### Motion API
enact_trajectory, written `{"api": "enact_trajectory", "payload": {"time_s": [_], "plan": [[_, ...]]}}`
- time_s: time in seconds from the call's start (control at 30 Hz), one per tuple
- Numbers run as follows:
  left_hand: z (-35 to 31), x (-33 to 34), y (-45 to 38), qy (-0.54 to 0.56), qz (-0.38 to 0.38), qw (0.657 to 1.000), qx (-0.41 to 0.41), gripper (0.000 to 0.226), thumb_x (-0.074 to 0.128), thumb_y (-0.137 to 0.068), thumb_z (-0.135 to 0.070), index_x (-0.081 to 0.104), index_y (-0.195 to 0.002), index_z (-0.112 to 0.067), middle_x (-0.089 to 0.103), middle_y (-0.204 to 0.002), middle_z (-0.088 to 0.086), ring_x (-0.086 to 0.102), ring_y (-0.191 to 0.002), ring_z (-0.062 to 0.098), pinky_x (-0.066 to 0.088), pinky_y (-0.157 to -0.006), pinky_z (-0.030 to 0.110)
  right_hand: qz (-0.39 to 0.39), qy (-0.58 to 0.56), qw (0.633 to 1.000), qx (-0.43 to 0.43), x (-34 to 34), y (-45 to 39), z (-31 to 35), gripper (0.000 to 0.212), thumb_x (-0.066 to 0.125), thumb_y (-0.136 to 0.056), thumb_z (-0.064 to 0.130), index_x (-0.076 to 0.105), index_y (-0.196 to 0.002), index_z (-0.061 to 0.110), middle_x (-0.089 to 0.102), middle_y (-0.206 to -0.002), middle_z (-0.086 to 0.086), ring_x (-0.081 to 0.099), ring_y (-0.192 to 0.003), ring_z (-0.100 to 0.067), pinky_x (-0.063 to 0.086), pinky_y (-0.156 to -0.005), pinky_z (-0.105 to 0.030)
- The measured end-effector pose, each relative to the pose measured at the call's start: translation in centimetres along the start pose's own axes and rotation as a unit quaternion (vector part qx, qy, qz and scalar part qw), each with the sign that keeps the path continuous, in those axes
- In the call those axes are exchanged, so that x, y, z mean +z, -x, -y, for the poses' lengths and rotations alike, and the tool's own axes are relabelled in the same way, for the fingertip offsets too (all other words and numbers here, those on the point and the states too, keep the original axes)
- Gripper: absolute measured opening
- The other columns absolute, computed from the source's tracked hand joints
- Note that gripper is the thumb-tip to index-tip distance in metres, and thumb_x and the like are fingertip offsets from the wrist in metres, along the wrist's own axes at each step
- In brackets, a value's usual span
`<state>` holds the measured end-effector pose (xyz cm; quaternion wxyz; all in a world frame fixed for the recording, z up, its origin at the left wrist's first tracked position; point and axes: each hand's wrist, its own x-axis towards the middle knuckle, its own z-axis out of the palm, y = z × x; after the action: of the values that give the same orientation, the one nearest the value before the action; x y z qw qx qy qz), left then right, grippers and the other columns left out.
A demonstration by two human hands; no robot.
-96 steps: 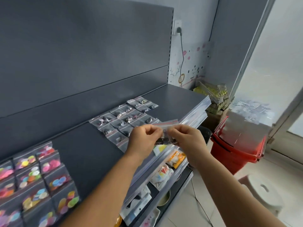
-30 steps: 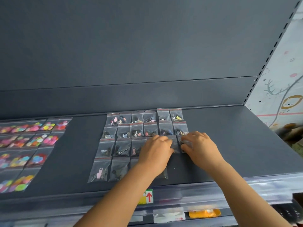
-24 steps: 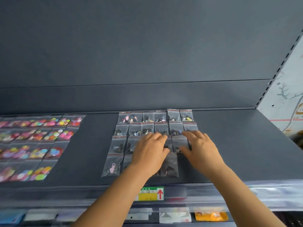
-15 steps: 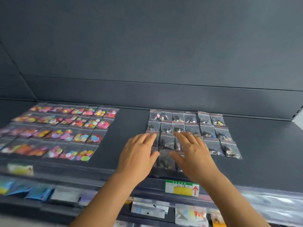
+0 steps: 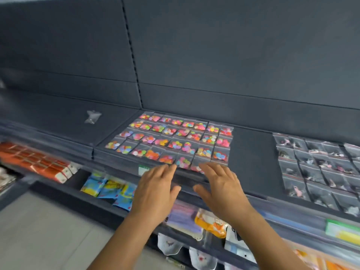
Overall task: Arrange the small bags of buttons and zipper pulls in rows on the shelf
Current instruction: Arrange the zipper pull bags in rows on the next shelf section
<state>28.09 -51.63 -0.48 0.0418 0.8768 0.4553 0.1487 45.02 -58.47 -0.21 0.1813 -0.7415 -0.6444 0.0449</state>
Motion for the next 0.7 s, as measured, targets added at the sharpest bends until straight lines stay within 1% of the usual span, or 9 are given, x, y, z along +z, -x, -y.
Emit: {"api": "enact_trajectory", "payload": {"time_s": [0.13, 0.37, 0.53, 0.63, 0.7], "plan": [[5.9, -1.5, 2.3, -0.014, -0.004, 0.999, -0.035, 0.059, 0.043, -0.095, -0.045, 0.023, -0.147, -0.025, 0.035, -0.147, -0.006, 0.03, -0.134, 0.015, 0.024, -0.11, 0.029, 0.021, -0.006, 0.999, -0.032, 2.8, -1.7, 5.6, 0.062, 0.045, -0.092, 0.051, 0.026, -0.146, 0.027, 0.032, -0.148, 0.006, 0.025, -0.136, -0.019, 0.017, -0.113, -0.033], [14.5, -2.7, 4.6, -0.032, -0.014, 0.994, -0.104, 0.058, 0.045, -0.094, -0.044, 0.027, -0.146, -0.025, 0.039, -0.144, -0.007, 0.034, -0.131, 0.014, 0.024, -0.109, 0.028, 0.062, -0.02, 0.994, -0.091, 6.6, -5.4, 13.0, 0.059, 0.045, -0.092, 0.05, 0.027, -0.144, 0.027, 0.03, -0.149, 0.007, 0.024, -0.137, -0.016, 0.016, -0.113, -0.032], [19.7, -3.2, 4.2, -0.037, -0.023, 0.988, -0.146, 0.058, 0.046, -0.093, -0.043, 0.029, -0.145, -0.024, 0.041, -0.143, -0.005, 0.034, -0.131, 0.016, 0.024, -0.11, 0.028, 0.074, -0.024, 0.987, -0.14, 9.2, -9.3, 17.4, 0.057, 0.046, -0.092, 0.05, 0.029, -0.143, 0.029, 0.032, -0.147, 0.008, 0.026, -0.136, -0.015, 0.017, -0.112, -0.03], [22.8, -3.4, 3.0, -0.035, -0.031, 0.986, -0.158, 0.057, 0.046, -0.094, -0.042, 0.029, -0.145, -0.023, 0.042, -0.143, -0.003, 0.035, -0.13, 0.017, 0.025, -0.11, 0.03, 0.078, -0.034, 0.984, -0.157, 10.6, -12.4, 19.7, 0.058, 0.047, -0.091, 0.048, 0.03, -0.143, 0.028, 0.033, -0.147, 0.008, 0.025, -0.136, -0.015, 0.016, -0.113, -0.031], [24.8, -3.7, 1.7, -0.034, -0.041, 0.985, -0.161, 0.057, 0.046, -0.093, -0.042, 0.03, -0.145, -0.022, 0.041, -0.143, -0.003, 0.034, -0.13, 0.016, 0.024, -0.109, 0.029, 0.077, -0.035, 0.982, -0.167, 11.5, -14.8, 21.0, 0.058, 0.048, -0.091, 0.048, 0.031, -0.143, 0.028, 0.032, -0.148, 0.008, 0.023, -0.138, -0.014, 0.013, -0.114, -0.032]]}}
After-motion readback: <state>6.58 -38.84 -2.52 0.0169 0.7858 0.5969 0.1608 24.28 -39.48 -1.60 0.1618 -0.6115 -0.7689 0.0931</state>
